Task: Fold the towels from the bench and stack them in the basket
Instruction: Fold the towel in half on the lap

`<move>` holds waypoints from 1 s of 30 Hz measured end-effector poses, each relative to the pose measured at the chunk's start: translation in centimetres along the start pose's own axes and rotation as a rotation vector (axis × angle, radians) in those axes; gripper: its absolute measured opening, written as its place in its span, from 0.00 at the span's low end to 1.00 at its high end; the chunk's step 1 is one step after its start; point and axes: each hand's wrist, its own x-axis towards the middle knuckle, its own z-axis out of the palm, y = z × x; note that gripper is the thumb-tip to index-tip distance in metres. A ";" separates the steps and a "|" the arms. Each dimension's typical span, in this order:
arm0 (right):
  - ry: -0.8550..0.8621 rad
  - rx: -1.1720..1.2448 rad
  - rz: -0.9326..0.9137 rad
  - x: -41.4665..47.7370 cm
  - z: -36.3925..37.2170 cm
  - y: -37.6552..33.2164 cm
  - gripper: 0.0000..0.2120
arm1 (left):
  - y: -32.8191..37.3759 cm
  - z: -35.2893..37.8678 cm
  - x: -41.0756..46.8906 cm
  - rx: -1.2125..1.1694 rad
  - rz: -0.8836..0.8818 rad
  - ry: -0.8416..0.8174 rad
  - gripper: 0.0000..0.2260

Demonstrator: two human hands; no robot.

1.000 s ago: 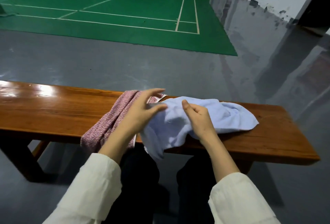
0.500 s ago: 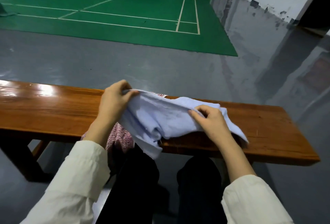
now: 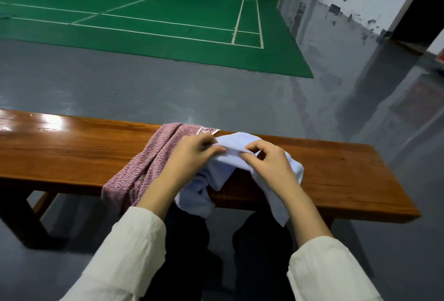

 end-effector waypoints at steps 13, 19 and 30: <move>-0.130 0.094 -0.041 -0.2 1.5 0.4 0.10 | -0.1 -0.1 -1.6 -0.069 -0.057 -0.128 0.16; -0.213 -0.052 -0.033 -0.2 2.4 1.1 0.15 | 0.7 1.8 -1.1 0.010 -0.030 -0.152 0.06; -0.081 -0.029 0.114 -1.0 0.6 2.9 0.12 | -4.0 -0.8 -2.4 0.144 -0.281 0.028 0.06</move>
